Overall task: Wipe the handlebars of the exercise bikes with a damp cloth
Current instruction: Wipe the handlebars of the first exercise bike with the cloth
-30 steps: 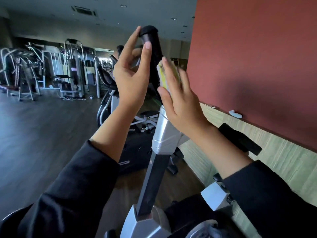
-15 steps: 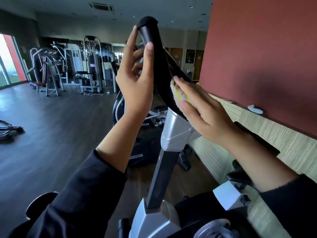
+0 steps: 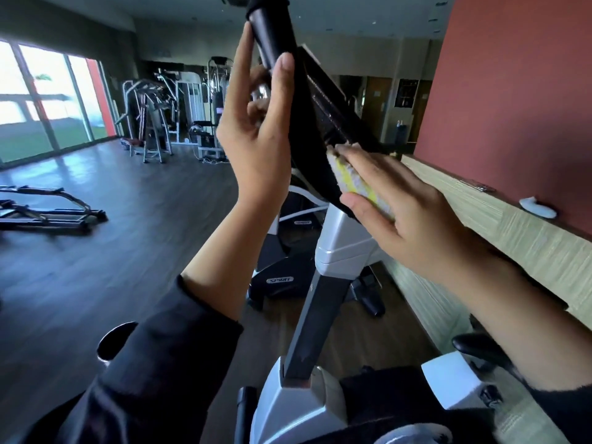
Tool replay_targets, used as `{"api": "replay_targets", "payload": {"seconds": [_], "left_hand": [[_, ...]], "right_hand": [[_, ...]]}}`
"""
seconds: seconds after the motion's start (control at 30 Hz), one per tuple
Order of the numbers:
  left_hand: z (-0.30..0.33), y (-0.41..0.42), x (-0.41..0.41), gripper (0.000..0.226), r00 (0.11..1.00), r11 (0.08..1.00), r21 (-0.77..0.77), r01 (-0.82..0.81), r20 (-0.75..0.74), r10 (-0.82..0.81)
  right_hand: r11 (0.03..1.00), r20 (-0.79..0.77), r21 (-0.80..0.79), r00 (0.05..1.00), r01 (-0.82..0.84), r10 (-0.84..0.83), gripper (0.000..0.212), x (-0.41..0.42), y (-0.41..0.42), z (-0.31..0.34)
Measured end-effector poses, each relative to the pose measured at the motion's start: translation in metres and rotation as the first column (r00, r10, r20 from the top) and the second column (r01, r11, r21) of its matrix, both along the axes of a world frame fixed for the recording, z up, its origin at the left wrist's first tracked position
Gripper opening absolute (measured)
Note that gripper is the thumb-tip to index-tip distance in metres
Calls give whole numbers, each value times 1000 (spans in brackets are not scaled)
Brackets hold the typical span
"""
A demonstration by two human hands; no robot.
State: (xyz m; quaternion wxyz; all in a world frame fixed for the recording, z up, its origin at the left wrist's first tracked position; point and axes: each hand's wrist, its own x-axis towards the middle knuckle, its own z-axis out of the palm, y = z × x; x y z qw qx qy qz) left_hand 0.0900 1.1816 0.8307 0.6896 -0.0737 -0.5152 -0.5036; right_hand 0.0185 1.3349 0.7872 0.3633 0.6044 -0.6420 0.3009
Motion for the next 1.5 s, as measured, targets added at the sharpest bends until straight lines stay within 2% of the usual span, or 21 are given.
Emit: {"api": "replay_targets", "payload": {"seconds": [0.1,0.27,0.43,0.53,0.7,0.83,1.03,1.17,1.3,1.4,1.5], "left_hand": [[-2,10,-5,51,996,996,32,-84,-14,85],[-5,20,-7,52,982,980,72,-187,3,187],[-11,27,-7,50,979,970,132,-206,24,205],[-18,34,-8,52,973,960,159,-230,47,225],[-23,41,-9,51,954,938,176,-299,63,292],[-26,41,-11,55,955,936,189,-296,63,290],[-39,36,-14,55,931,923,121,-365,71,359],[-40,34,-18,57,937,930,117,-349,63,344],[-41,35,-21,58,945,936,130,-327,19,327],[-40,38,-25,55,936,924,160,-347,1,352],[-39,41,-29,51,913,896,198,-397,-18,408]], "right_hand": [[1000,-78,13,997,11,-10,48,-6,1,2],[995,-36,-65,997,-70,68,47,1,-31,15],[997,-169,70,986,12,0,49,-14,16,-10],[994,-167,94,985,58,-42,50,-15,20,-11],[997,-149,71,989,5,6,46,0,-12,15],[982,-135,190,991,7,19,52,-15,14,-1],[916,35,398,999,-49,39,52,-16,15,19],[895,119,409,983,-178,141,48,-13,0,32],[856,93,494,988,-152,123,56,-33,38,18],[809,186,539,970,-234,157,56,-43,43,20],[789,254,515,938,-337,235,51,-42,24,30]]}}
